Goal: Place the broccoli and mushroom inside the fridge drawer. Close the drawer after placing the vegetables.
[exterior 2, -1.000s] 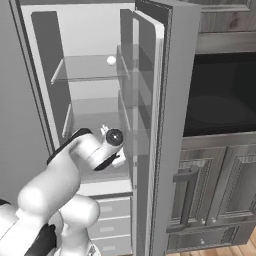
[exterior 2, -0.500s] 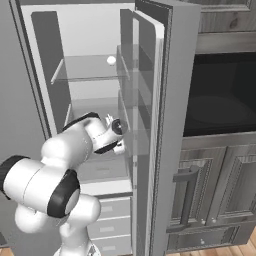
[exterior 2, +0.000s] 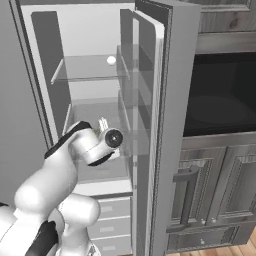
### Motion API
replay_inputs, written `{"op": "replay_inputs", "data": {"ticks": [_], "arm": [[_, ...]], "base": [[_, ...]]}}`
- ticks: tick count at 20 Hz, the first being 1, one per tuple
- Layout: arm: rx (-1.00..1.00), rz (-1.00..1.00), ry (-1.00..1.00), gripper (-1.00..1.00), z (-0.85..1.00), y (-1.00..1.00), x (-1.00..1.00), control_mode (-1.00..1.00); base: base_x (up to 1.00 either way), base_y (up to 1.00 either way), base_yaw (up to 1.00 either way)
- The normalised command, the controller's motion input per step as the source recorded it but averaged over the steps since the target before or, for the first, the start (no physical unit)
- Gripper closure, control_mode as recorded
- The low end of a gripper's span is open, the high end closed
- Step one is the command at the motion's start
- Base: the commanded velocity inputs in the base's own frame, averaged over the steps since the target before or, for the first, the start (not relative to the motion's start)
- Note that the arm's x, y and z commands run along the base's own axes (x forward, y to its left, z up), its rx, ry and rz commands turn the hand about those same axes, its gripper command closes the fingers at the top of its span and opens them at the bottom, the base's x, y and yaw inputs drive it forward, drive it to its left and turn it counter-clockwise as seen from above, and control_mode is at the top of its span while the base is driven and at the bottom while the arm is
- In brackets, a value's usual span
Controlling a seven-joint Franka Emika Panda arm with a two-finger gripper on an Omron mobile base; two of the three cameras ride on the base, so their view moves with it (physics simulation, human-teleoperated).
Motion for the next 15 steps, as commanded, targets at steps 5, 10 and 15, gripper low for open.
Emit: {"op": "replay_inputs", "data": {"ticks": [5,10,15], "arm": [[0.05,-0.01,0.03,-1.0,0.77,0.1,0.0,-1.0],[0.04,-0.03,0.02,-1.0,0.54,0.02,-0.32,-1.0],[0.04,-0.03,0.02,-1.0,0.18,0.03,-0.37,-1.0]], "base": [[0.0,0.0,0.0],[0.0,0.0,0.0],[0.0,0.0,0.0]]}}
